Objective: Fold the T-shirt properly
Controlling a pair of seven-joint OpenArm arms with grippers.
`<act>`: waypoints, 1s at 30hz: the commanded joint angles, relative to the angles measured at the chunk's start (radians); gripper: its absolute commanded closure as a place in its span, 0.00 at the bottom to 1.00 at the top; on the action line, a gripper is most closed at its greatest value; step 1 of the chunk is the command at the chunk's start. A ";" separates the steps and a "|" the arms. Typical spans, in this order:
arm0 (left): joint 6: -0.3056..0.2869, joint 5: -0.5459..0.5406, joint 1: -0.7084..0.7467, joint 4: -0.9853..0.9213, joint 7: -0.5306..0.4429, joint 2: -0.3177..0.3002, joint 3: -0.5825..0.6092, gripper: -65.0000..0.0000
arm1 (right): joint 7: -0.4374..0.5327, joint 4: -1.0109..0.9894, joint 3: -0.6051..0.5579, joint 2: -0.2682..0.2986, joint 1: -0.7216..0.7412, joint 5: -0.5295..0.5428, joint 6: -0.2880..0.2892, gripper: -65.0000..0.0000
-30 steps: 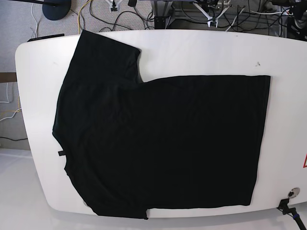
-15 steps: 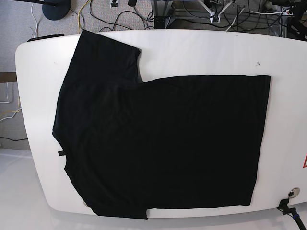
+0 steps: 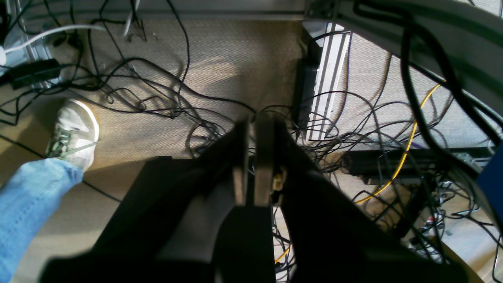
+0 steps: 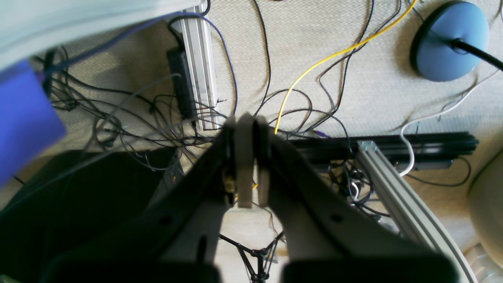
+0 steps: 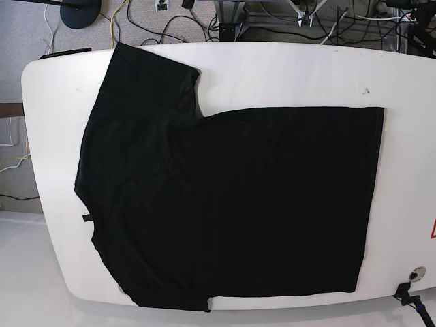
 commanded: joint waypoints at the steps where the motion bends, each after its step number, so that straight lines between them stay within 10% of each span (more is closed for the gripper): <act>1: 0.002 -0.001 0.024 0.037 -0.007 -0.002 -0.001 0.96 | 0.000 0.039 0.000 0.003 -0.022 0.001 0.000 0.99; 30: 0.000 0.001 0.711 0.881 0.057 -0.051 -0.001 0.97 | -0.002 0.822 0.000 0.027 -0.587 0.004 0.000 0.99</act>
